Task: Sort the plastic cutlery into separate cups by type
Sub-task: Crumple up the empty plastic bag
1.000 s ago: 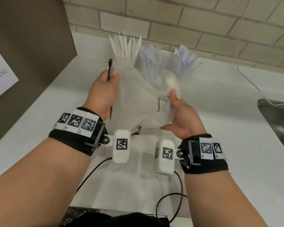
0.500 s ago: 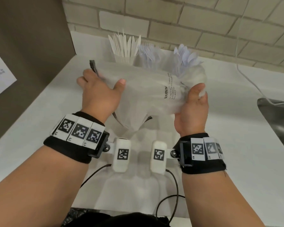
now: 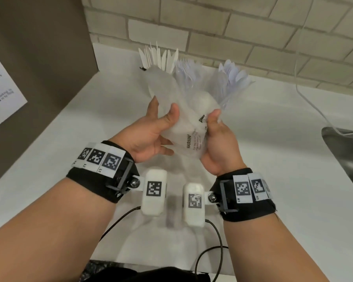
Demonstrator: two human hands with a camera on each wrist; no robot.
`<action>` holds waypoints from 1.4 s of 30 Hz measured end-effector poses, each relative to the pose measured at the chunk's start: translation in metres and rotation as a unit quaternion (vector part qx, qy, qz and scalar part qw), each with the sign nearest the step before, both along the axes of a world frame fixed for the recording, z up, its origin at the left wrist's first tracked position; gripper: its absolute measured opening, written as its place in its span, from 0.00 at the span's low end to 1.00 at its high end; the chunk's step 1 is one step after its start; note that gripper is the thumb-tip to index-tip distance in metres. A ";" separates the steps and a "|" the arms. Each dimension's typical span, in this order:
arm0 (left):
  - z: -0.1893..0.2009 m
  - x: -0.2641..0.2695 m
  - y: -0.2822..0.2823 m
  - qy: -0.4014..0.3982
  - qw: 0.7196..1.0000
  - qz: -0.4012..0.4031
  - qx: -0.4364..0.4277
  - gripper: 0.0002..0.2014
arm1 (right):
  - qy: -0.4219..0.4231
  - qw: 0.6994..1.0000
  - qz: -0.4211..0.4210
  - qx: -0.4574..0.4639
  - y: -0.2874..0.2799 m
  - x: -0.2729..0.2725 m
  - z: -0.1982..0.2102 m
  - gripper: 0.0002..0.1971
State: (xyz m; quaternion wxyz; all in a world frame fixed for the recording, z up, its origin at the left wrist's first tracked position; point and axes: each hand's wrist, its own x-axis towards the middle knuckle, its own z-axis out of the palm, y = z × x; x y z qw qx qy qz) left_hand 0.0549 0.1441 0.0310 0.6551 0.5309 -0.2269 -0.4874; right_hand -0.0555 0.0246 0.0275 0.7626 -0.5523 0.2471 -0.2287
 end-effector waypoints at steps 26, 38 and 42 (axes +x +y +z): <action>-0.001 -0.011 -0.001 0.104 0.982 0.143 -0.061 0.24 | -0.055 0.996 0.066 0.036 0.009 -0.002 0.003 0.12; -0.007 -0.005 0.006 -0.076 0.941 0.323 0.071 0.14 | 0.143 0.976 0.106 -0.125 0.007 -0.014 0.011 0.23; -0.005 -0.013 0.006 -0.065 0.982 0.172 0.035 0.26 | 0.061 0.994 0.086 -0.017 0.010 -0.013 0.011 0.17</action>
